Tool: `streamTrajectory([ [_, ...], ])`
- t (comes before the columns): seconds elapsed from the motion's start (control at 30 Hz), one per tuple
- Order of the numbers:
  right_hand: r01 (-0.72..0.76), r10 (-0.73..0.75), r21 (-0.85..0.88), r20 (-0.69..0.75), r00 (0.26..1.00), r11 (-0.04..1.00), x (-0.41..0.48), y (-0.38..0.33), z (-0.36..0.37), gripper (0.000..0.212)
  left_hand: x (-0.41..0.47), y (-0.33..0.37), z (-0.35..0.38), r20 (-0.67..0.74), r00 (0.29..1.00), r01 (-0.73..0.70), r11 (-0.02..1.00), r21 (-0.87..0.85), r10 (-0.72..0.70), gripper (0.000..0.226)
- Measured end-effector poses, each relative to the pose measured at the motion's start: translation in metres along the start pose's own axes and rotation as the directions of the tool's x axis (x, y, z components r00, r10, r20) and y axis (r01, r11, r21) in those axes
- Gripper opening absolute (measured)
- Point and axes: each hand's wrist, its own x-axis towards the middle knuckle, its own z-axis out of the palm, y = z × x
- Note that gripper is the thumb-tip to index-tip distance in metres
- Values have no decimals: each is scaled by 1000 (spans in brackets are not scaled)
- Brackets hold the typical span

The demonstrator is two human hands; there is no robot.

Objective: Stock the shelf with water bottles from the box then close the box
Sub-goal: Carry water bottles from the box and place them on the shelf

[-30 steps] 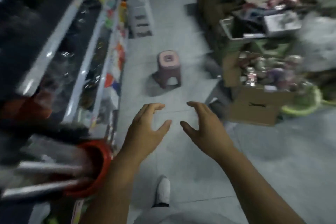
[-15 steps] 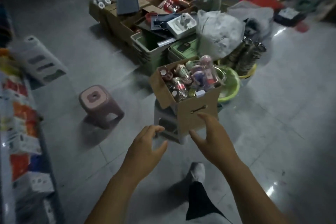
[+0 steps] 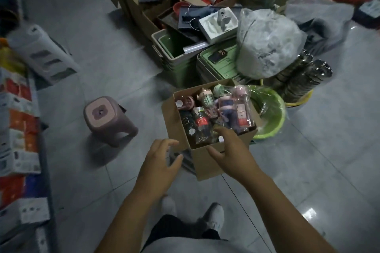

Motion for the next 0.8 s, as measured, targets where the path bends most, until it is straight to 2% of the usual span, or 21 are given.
streamTrajectory([
  [0.17,-161,157,80,47,986,984,56,27,8,46,90,-6,11,18,999,31,999,30,-32,30],
  [0.3,-309,301,147,73,951,940,102,40,28,42,168,-14,17,51,998,35,996,80,-39,47],
  [0.47,-467,449,192,135,883,863,166,57,68,50,261,-42,36,123,973,178,973,150,-197,57],
  [0.63,-529,507,182,154,848,829,226,89,113,41,331,-73,73,232,895,356,924,139,-380,63],
  [0.73,-579,536,159,245,808,800,253,116,145,44,358,-83,95,235,873,407,904,129,-426,68],
  [0.8,-603,545,122,318,776,788,263,131,160,53,370,-85,108,234,847,452,878,157,-478,72],
])
